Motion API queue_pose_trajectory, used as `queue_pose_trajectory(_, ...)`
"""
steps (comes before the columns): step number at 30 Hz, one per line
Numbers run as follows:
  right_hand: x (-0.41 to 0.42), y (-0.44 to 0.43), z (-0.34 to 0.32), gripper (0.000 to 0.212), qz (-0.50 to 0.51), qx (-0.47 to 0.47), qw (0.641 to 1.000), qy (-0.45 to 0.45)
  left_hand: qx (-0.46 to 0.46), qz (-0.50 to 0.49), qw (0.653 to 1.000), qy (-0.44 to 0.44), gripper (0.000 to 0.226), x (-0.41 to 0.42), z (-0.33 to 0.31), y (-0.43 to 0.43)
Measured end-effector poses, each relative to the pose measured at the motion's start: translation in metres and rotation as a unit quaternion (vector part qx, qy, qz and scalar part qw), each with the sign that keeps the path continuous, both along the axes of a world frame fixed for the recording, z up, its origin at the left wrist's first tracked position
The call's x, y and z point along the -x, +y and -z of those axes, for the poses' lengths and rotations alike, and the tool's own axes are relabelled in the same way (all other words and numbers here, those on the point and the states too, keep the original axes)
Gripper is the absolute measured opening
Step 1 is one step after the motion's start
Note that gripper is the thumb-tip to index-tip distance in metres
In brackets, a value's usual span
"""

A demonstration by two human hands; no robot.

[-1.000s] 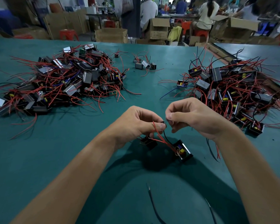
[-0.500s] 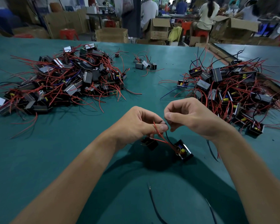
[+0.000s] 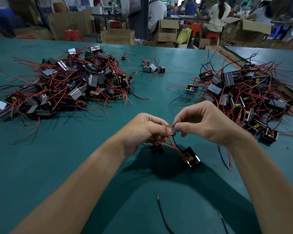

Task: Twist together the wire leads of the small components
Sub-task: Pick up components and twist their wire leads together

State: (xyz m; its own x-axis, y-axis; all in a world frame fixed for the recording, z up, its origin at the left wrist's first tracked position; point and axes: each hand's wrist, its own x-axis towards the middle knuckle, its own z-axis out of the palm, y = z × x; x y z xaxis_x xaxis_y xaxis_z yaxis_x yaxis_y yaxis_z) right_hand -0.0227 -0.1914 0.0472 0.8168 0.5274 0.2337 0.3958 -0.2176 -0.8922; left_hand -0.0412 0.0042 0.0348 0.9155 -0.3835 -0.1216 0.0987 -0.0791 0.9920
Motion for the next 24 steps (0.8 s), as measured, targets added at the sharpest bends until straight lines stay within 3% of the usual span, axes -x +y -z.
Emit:
queue_pose_trajectory(4,-0.001,0.003,0.001,0.012,0.002,-0.006,1.0,0.015,-0.003,0.012,1.0,-0.017,0.024,0.002,-0.001,0.0)
queue_pose_trajectory(8,0.0,0.003,0.003,0.009,0.004,0.022,0.999,0.04,-0.003,0.013,1.0,-0.022,0.008,0.002,0.001,-0.001)
queue_pose_trajectory(11,0.0,0.005,0.002,0.02,0.009,0.054,0.997,0.062,-0.027,-0.021,0.998,-0.053,0.015,0.001,0.005,-0.003)
queue_pose_trajectory(13,0.0,0.01,0.002,0.025,0.029,0.084,0.992,0.086,-0.081,-0.051,0.987,-0.131,0.015,0.001,0.009,-0.006)
queue_pose_trajectory(16,-0.003,0.019,0.005,0.032,0.075,0.092,0.982,0.146,-0.179,-0.088,0.936,-0.291,0.012,0.001,0.018,-0.012)
queue_pose_trajectory(18,-0.005,0.022,0.007,0.033,0.098,0.081,0.976,0.177,-0.205,-0.101,0.916,-0.33,0.015,0.001,0.021,-0.012)
queue_pose_trajectory(20,-0.005,0.022,0.008,0.028,0.112,0.07,0.979,0.158,-0.195,-0.098,0.926,-0.309,0.014,-0.001,0.021,-0.01)
queue_pose_trajectory(24,-0.004,0.018,0.01,0.016,0.111,0.048,0.993,-0.001,-0.103,-0.113,0.973,-0.174,0.018,-0.008,0.016,-0.006)
